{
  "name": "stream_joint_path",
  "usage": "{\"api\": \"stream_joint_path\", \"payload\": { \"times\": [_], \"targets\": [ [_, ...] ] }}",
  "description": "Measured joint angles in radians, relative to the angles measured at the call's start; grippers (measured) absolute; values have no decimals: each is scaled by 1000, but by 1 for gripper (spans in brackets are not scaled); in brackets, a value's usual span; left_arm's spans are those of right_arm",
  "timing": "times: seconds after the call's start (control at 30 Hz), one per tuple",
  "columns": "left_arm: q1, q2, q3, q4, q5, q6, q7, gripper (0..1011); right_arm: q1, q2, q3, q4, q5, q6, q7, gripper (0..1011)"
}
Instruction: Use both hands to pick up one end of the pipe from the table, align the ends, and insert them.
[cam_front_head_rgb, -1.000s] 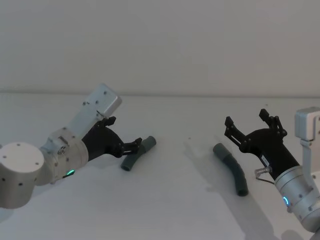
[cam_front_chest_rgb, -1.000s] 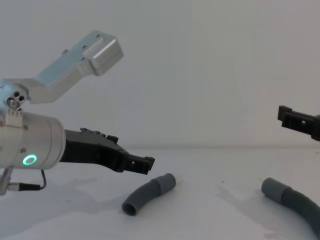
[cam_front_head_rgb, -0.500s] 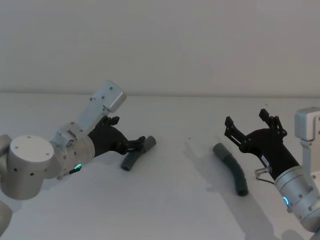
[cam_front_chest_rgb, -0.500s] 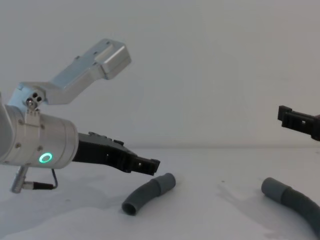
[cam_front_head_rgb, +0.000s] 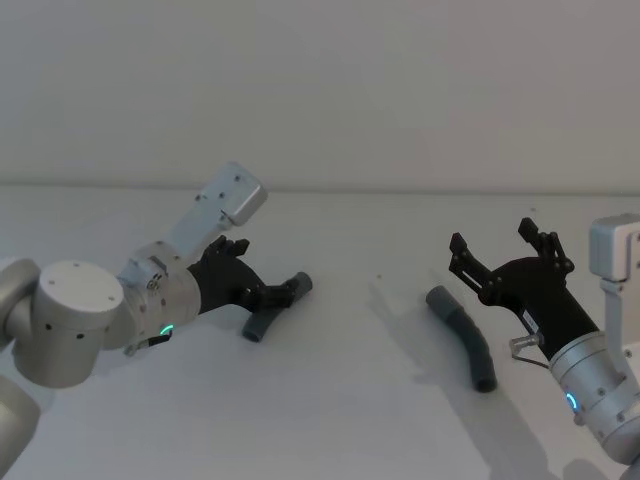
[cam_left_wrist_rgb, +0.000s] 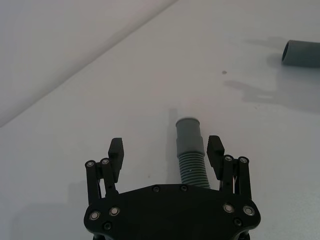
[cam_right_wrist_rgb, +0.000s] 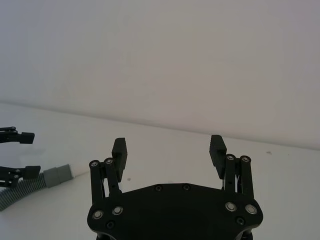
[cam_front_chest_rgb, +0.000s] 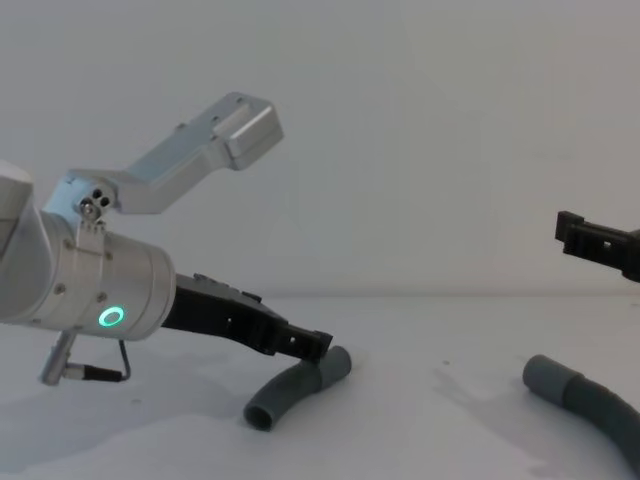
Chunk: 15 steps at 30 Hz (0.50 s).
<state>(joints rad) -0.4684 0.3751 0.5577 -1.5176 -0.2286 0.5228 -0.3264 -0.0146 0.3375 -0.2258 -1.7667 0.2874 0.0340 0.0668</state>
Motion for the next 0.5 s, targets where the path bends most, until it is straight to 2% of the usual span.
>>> {"api": "stream_joint_path", "payload": {
  "times": [0.5],
  "targets": [
    [-31,-24,16,45,18,27,-24,1001,0,0,0,0,0,0,0,999]
  ]
}}
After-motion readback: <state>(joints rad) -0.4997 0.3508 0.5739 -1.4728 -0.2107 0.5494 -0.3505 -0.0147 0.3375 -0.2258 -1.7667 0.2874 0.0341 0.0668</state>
